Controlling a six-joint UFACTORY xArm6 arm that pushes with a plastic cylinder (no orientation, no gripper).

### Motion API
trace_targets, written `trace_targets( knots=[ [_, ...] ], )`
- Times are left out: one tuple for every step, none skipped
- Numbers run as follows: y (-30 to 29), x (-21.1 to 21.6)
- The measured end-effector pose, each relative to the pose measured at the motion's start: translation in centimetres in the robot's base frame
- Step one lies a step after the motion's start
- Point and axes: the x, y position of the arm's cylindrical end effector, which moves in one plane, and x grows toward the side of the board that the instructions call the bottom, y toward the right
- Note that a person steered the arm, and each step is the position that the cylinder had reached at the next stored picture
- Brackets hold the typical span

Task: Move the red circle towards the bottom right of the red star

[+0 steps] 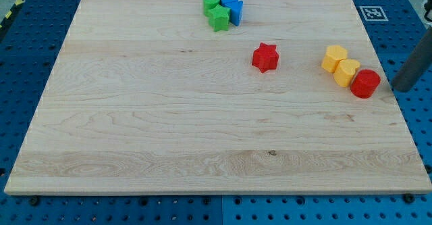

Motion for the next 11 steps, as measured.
trace_targets(
  knots=[
    [-0.2, 0.1],
    [-2.0, 0.8],
    [-4.7, 2.3],
    [-4.7, 2.4],
    [1.4, 2.1],
    [1.5, -2.1],
    [-0.1, -3.9],
    [-3.1, -2.6],
    [-6.5, -0.4],
    [-10.6, 1.4],
    [-13.1, 2.9]
  ],
)
